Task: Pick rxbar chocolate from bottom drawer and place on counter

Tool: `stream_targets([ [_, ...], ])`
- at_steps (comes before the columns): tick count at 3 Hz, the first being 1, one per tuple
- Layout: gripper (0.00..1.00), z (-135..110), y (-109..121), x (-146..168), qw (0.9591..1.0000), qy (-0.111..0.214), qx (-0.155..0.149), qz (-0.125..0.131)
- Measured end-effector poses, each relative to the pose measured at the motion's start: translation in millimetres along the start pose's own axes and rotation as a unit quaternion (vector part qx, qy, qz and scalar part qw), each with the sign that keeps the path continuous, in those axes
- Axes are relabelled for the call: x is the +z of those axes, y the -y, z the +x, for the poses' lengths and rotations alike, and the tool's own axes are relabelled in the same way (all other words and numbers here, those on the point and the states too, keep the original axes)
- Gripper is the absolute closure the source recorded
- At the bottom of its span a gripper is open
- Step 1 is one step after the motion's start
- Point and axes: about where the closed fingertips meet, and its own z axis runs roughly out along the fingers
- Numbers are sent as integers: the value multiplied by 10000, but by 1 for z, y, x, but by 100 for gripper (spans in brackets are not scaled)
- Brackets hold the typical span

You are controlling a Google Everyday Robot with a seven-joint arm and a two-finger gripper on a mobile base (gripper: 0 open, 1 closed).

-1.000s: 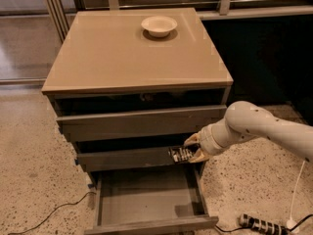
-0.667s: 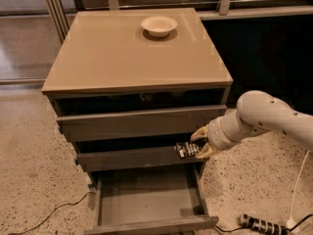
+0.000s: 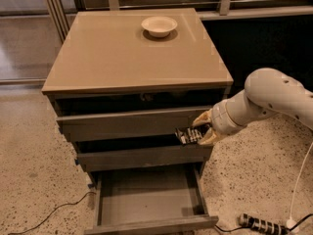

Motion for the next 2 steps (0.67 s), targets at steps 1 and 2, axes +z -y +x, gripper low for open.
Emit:
stream_targets([
  [1,100,-15,23,-29,9999,-30,131,-17],
  [2,100,-25,41,-49,9997,-65,212,-61],
])
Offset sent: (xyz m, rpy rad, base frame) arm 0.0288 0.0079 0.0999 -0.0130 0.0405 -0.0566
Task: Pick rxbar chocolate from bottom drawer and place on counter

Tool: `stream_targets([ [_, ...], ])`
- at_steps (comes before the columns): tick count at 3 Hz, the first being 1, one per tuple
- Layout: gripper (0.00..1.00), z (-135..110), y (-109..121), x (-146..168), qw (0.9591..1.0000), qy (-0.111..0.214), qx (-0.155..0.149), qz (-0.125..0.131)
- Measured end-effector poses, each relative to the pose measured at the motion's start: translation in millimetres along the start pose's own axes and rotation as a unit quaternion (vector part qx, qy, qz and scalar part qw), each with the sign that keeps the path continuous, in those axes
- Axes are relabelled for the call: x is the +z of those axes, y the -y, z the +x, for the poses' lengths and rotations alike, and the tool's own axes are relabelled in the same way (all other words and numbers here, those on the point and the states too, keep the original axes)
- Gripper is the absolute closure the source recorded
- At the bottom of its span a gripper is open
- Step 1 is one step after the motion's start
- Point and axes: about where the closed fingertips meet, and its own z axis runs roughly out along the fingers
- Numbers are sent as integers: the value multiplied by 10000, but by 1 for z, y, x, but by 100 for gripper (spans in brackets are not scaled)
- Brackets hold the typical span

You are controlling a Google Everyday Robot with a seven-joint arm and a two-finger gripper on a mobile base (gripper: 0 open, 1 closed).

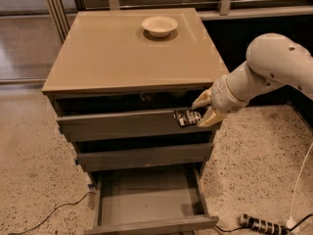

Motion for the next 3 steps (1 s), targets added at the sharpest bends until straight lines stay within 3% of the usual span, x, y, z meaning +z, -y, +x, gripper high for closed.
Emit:
stream_targets([
  [3,100,-48,71,-77,9998,-51,-26,174],
])
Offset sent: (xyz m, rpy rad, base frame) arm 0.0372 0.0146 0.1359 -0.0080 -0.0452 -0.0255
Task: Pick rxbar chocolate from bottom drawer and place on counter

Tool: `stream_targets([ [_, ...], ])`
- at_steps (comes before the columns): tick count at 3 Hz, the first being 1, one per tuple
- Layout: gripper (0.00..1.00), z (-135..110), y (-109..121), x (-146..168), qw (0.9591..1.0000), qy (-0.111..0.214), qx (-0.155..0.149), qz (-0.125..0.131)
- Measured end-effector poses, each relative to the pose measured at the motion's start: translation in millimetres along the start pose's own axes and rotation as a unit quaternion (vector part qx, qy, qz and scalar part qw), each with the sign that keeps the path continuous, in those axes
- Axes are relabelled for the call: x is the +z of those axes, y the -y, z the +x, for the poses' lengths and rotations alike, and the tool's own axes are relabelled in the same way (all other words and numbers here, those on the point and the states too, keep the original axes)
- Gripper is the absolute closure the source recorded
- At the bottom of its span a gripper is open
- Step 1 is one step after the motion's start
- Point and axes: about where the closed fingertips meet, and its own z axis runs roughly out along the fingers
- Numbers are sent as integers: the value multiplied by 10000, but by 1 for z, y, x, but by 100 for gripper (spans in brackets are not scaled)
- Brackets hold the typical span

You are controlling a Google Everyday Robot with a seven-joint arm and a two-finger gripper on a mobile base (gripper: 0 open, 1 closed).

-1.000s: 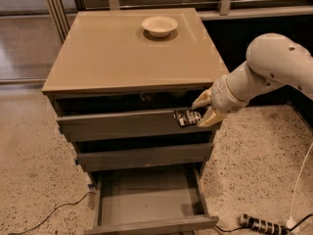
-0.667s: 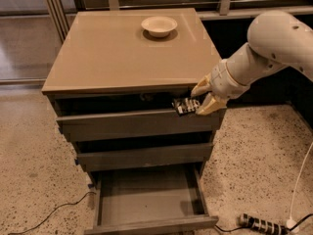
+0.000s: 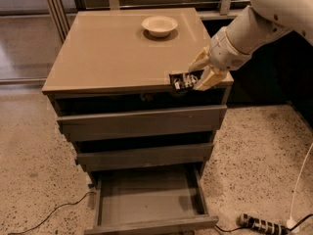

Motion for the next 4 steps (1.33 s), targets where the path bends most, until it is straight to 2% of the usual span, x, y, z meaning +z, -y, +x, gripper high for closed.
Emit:
stream_targets([
  [1,100,-9,22,15,9994,304,-142,111],
  [2,100,-10,31,36,9980,535,-282,181],
  [3,100,-11,46,61,9964,704,-435,189],
  [4,100,-14,73,68,9950,685,-680,252],
])
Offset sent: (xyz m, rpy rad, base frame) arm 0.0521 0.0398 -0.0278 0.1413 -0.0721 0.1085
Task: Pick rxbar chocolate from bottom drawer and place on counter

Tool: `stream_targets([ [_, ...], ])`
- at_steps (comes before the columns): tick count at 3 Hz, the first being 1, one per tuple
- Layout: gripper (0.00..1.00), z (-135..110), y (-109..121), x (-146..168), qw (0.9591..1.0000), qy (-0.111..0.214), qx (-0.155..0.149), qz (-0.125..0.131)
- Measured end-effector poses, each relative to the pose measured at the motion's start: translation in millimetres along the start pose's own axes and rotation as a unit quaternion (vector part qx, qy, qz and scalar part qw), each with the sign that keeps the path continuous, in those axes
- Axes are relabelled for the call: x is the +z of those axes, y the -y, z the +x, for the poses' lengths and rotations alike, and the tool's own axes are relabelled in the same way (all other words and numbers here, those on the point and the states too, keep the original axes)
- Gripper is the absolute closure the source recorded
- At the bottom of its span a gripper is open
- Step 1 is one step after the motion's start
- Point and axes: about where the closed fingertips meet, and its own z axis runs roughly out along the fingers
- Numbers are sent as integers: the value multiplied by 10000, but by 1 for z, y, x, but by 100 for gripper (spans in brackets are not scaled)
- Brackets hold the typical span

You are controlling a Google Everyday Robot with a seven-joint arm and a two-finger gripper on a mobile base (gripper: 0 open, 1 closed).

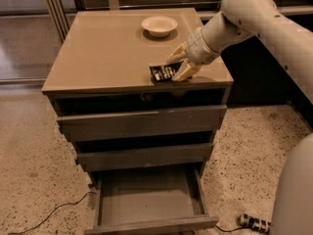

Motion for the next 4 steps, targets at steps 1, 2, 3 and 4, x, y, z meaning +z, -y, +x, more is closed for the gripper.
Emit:
stream_targets([
  [1,100,-1,15,2,9999,-31,-136,22],
  [2,100,-2,26,9,9998,-15,-179,-41],
  [3,100,6,30,23,9994,18,9,-348],
  [4,100,11,28,31,9984,28,143,-547],
])
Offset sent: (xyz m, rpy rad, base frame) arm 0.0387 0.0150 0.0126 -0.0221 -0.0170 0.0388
